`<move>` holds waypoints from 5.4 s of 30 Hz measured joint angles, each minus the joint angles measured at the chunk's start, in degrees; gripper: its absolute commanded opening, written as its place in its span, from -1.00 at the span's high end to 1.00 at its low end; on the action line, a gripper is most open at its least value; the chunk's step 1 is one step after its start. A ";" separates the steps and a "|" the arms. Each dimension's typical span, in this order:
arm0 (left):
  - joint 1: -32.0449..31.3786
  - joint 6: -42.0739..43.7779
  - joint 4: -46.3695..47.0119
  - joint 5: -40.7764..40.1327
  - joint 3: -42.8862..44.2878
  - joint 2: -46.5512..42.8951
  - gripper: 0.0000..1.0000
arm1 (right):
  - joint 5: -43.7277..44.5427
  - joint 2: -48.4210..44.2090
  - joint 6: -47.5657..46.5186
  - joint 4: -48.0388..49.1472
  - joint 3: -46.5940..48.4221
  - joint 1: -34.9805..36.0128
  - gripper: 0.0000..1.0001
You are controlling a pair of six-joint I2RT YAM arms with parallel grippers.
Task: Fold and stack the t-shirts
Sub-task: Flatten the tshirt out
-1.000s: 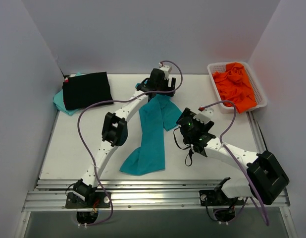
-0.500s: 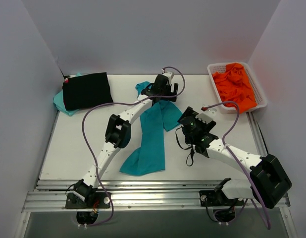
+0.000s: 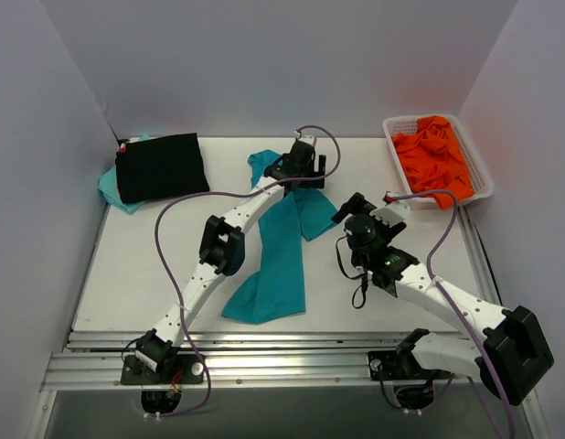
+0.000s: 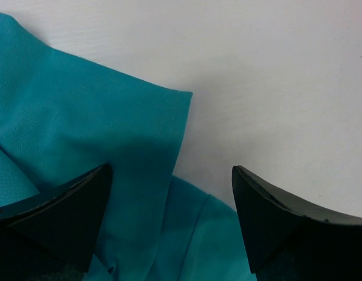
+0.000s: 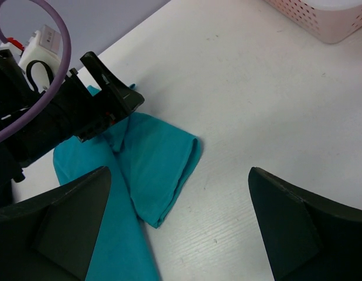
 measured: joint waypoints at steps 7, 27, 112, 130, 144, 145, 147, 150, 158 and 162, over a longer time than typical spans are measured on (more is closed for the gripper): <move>1.90 0.98 -0.79 -1.29 0.13 0.00 -0.84 | -4.37 -6.19 1.05 -0.39 -2.27 0.00 -0.99; 4.42 0.98 -2.84 0.90 0.79 0.46 0.95 | -9.38 -5.38 2.29 0.48 -3.30 0.00 -0.99; 40.11 -27.63 66.40 17.22 -102.95 -55.74 0.95 | -11.39 30.10 10.54 17.70 -4.00 20.37 1.00; 40.11 -29.33 67.84 19.61 -102.97 -55.74 0.95 | 1.99 8.96 -3.23 -5.40 15.56 9.73 1.00; 41.18 -30.73 71.32 21.57 -102.97 -54.71 0.95 | 7.34 25.20 8.48 -28.26 23.43 35.28 -1.00; 41.16 -30.86 71.76 21.73 -102.97 -54.25 0.95 | 8.46 24.57 10.29 -30.73 23.43 35.23 -1.00; 41.13 -31.06 72.26 22.16 -102.97 -53.27 0.95 | 10.71 22.93 13.22 -34.62 23.43 34.88 -1.00; 41.11 -31.08 72.50 22.53 -102.97 -52.33 0.95 | 14.03 19.71 15.65 -37.66 23.43 34.53 -1.00; 39.91 -30.53 73.09 22.75 -102.97 -52.09 0.95 | 14.43 19.06 11.41 -28.98 21.40 29.86 -0.74; 38.99 -30.23 73.13 23.06 -102.97 -52.09 0.95 | 8.33 20.26 5.99 -16.87 14.47 21.14 -0.62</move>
